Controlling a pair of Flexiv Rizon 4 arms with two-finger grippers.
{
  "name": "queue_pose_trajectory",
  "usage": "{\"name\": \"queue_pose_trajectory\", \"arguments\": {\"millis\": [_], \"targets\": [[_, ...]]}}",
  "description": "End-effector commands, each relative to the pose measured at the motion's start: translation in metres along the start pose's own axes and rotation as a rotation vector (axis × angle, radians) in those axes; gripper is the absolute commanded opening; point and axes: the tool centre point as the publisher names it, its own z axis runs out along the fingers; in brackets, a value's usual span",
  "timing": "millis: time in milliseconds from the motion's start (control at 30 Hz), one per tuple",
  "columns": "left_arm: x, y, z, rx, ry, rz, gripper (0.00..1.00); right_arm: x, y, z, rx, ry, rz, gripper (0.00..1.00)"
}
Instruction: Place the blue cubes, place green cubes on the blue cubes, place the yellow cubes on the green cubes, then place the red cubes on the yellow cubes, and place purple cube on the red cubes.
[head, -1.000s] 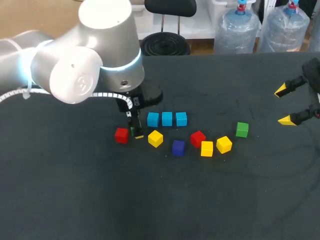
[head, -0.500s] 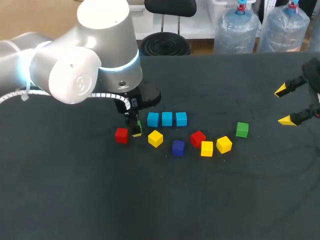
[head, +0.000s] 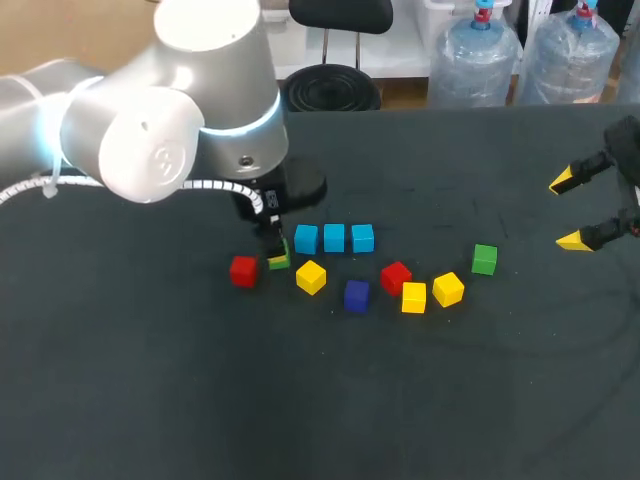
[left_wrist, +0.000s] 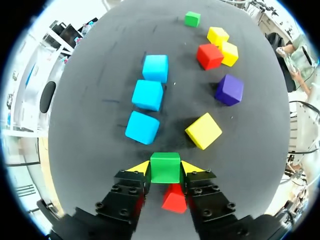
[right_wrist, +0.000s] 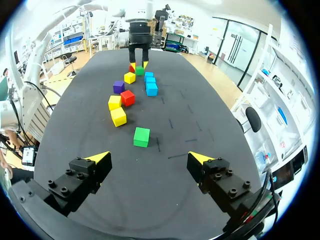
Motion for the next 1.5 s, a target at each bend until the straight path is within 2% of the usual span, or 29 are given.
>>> {"name": "queue_pose_trajectory", "arguments": {"millis": [33, 533, 1200, 1500], "targets": [[-0.002, -0.001, -0.016, -0.010, -0.002, 0.019, 0.00, 0.000, -0.001, 0.001, -0.001, -0.003, -0.001, 1.00], [-0.021, 0.007, -0.051, -0.040, 0.002, 0.098, 0.00, 0.000, -0.001, 0.001, -0.001, -0.003, -0.001, 1.00], [-0.055, 0.028, -0.036, -0.030, -0.005, 0.156, 0.00, 0.000, -0.001, 0.001, -0.001, -0.003, -0.001, 1.00], [-0.064, 0.031, -0.028, -0.017, -0.007, 0.167, 0.00, 0.000, -0.001, 0.001, -0.001, -0.003, -0.001, 1.00]]}}
